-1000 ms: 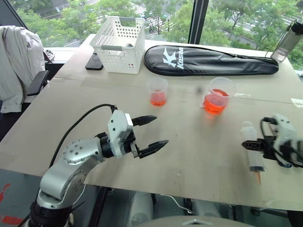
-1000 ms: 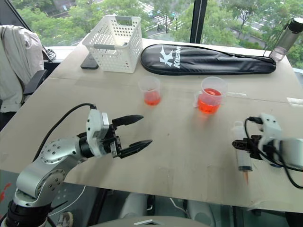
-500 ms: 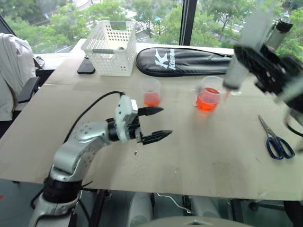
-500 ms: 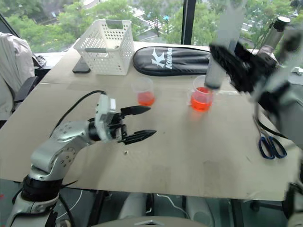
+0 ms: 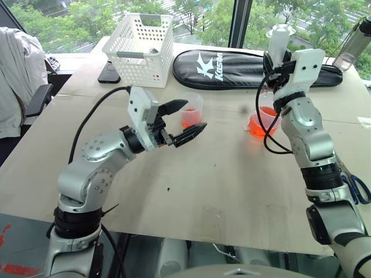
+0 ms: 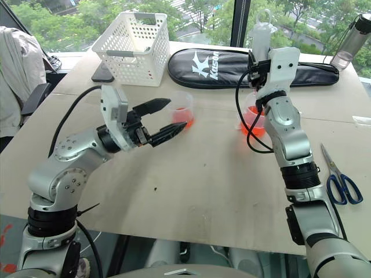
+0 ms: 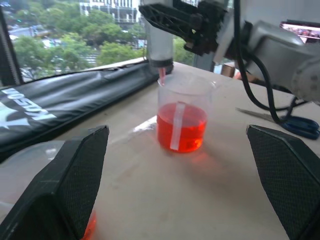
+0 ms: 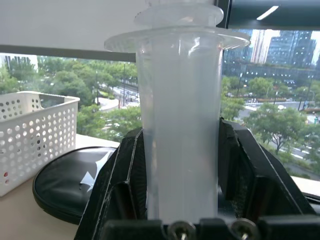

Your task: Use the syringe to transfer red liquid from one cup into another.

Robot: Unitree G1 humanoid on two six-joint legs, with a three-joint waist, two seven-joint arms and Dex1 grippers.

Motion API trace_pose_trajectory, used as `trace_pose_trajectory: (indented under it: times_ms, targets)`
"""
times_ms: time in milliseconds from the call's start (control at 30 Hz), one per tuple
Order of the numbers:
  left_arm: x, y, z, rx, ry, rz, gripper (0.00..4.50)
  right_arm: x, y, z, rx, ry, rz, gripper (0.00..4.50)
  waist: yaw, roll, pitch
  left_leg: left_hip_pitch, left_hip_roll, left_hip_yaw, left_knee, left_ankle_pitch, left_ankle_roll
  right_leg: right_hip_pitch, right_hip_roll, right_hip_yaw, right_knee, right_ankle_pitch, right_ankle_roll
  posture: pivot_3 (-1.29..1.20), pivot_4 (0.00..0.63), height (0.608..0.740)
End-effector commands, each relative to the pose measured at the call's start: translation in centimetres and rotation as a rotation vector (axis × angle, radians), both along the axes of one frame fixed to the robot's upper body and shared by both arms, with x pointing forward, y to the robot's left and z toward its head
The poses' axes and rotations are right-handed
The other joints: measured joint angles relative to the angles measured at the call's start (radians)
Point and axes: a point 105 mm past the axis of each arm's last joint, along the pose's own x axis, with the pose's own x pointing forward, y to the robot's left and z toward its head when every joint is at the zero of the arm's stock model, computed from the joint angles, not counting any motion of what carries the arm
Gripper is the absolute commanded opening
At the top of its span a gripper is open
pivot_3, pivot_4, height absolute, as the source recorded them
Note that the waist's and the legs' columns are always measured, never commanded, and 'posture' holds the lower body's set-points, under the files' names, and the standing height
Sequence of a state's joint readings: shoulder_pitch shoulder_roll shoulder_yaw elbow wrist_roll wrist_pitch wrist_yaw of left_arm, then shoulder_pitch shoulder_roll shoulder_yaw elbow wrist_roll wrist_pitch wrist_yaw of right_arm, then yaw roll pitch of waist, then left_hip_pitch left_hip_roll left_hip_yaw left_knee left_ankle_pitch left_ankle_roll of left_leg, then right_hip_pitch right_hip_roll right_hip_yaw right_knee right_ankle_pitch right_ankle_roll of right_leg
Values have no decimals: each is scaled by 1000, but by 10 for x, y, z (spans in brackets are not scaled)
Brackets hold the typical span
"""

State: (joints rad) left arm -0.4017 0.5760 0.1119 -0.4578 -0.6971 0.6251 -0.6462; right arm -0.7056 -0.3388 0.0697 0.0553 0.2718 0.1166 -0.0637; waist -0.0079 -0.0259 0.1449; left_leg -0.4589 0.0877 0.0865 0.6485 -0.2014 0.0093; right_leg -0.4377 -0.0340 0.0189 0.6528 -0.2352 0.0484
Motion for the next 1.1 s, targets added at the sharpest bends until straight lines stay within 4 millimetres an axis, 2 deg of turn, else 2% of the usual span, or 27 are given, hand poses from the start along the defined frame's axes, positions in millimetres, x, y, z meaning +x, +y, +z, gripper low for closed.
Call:
trace_pose_trajectory:
  times_ms: [33,167,300,467,833,967,1100]
  targets:
    - [3,3,24,-21,-67,54,4500,-10,-7,10,30,-71,-33,1513,-1,0,0,1,0,0,1,-1,2,0,0,0,3,0,0,0,150,724]
    - [15,-1,39,-7,-71,91,4500,-12,-11,-4,69,-60,-72,1513,-3,0,0,11,-1,-1,2,-1,2,8,0,0,6,0,0,0,150,724]
    - [26,-13,57,-8,-57,64,4500,-17,-17,-15,141,-75,-105,1513,-5,0,0,12,-1,-2,4,0,2,9,1,1,8,0,-1,0,150,724]
    - [43,-32,73,5,-54,15,4500,-13,-14,-22,156,-65,-108,1512,-5,0,0,11,-1,-2,4,0,1,9,1,1,7,0,-1,0,150,724]
    - [81,-68,94,123,-74,-59,4500,-9,-11,-46,68,5,-160,1512,-4,0,1,10,-1,-2,3,0,1,8,1,1,7,0,-1,0,150,724]
    - [92,-89,104,136,-104,-77,4500,-8,-11,-53,65,31,-164,1512,-4,0,1,10,-2,-2,3,0,1,8,1,1,7,0,-1,0,150,724]
    - [102,-110,104,161,-98,-97,4500,-7,-9,-56,80,43,-167,1512,-5,0,1,10,-2,-2,3,0,1,8,1,1,7,0,-1,0,150,724]
